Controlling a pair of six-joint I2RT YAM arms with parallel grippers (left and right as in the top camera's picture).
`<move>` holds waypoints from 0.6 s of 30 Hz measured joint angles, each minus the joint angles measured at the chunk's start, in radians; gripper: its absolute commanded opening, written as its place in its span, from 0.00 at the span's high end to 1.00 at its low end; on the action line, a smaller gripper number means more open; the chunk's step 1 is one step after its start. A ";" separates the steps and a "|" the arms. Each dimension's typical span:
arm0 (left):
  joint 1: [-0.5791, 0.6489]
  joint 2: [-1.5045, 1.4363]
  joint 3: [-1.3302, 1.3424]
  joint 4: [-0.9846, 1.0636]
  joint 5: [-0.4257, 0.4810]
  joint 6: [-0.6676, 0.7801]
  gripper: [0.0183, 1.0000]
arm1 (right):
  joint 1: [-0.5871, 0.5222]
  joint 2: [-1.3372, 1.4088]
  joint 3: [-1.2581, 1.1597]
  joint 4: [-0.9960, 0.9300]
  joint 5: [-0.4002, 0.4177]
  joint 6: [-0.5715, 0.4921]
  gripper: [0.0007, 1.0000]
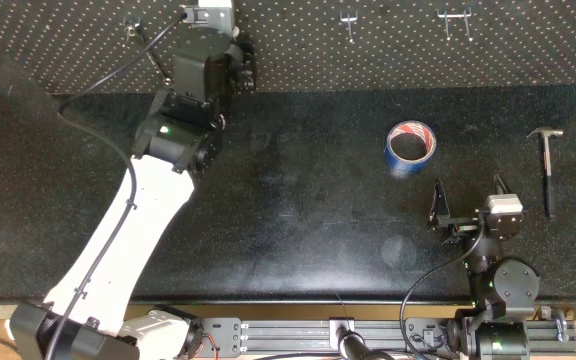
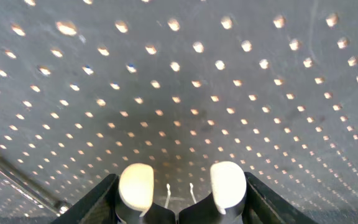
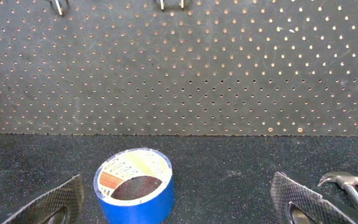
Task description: Place Tools Onto Pegboard
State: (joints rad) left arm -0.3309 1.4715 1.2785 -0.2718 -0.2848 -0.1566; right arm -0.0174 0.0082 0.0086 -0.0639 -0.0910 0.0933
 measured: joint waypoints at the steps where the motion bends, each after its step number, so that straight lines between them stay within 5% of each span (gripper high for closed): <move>1: 0.003 0.000 0.000 0.008 -0.002 0.003 0.99 | 0.000 0.000 0.000 0.000 0.000 0.000 0.02; 18: 0.004 0.140 -0.002 0.124 0.024 0.023 0.99 | 0.000 0.000 0.000 0.000 0.000 0.000 0.02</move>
State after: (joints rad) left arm -0.3271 1.6119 1.2770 -0.1482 -0.2611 -0.1341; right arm -0.0174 0.0082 0.0086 -0.0639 -0.0910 0.0933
